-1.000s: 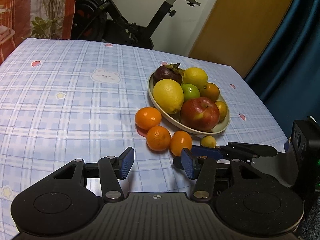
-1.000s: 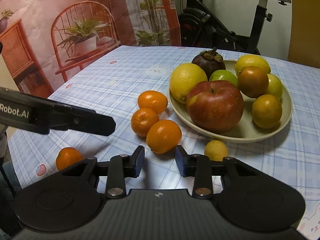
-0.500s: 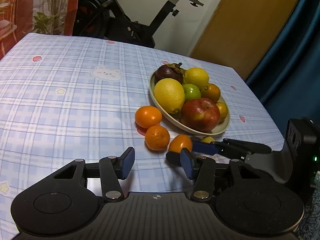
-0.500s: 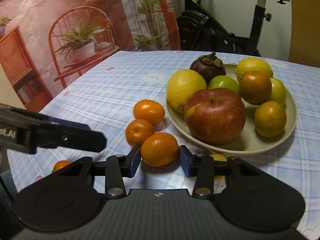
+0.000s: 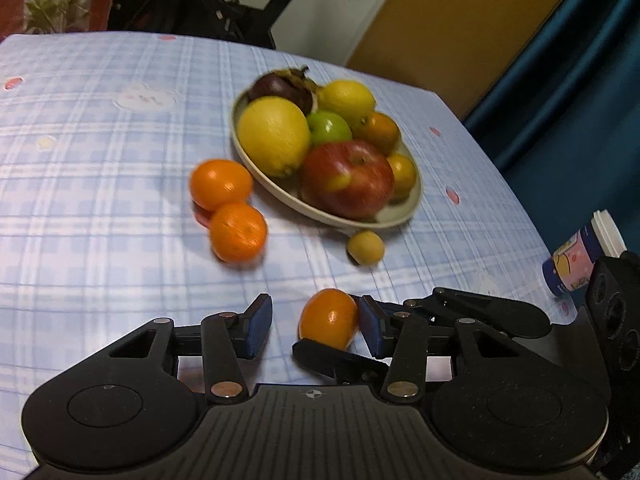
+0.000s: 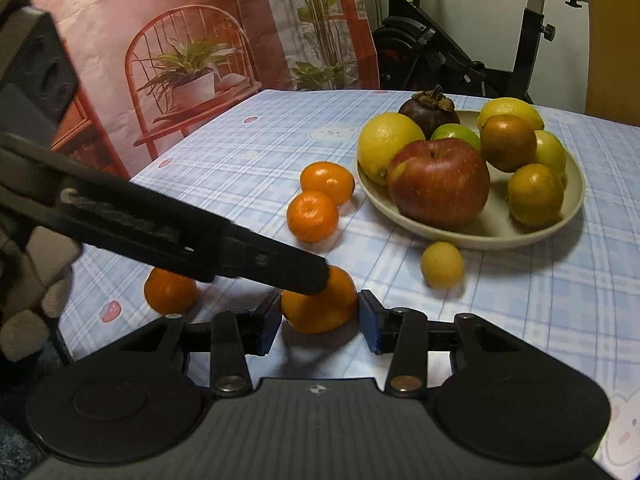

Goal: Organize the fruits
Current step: 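Carry the tangerine onto the plate and open the left gripper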

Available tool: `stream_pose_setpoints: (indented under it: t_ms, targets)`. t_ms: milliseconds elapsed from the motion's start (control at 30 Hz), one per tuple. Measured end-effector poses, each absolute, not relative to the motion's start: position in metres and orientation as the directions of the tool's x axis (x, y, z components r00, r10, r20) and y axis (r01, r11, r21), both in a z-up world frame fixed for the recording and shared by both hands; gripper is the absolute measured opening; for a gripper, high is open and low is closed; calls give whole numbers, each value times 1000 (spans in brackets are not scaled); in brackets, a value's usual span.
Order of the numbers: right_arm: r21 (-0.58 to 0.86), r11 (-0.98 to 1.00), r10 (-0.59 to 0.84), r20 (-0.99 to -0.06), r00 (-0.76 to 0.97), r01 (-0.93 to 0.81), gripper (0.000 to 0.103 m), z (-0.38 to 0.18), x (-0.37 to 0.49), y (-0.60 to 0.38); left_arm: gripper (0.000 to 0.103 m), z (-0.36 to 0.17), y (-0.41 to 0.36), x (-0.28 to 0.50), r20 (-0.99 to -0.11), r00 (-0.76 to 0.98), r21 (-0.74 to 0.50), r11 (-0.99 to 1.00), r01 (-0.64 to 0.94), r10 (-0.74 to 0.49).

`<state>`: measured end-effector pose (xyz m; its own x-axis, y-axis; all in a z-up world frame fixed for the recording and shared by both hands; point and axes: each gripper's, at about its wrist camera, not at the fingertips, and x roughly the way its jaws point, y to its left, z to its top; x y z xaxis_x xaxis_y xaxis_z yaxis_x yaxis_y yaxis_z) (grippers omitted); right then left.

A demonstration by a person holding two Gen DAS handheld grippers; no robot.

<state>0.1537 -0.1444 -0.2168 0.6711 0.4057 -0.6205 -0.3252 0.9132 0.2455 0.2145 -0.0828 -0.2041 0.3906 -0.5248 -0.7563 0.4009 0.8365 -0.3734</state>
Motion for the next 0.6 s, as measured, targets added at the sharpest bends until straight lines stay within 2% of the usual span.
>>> stream_pose_setpoints:
  t_ms: [333, 467, 600]
  targets:
    - [241, 910, 412, -607, 679, -337, 44, -218, 149, -146, 48, -213, -90, 209, -769, 359, -382, 830, 405, -529]
    - [244, 909, 416, -602, 681, -339, 44, -219, 148, -147, 41, -213, -91, 210, -770, 359, -382, 832, 402, -527]
    - [242, 908, 417, -599, 684, -342, 44, -220, 146, -147, 40, -213, -91, 210, -770, 360, -382, 833, 400, -526]
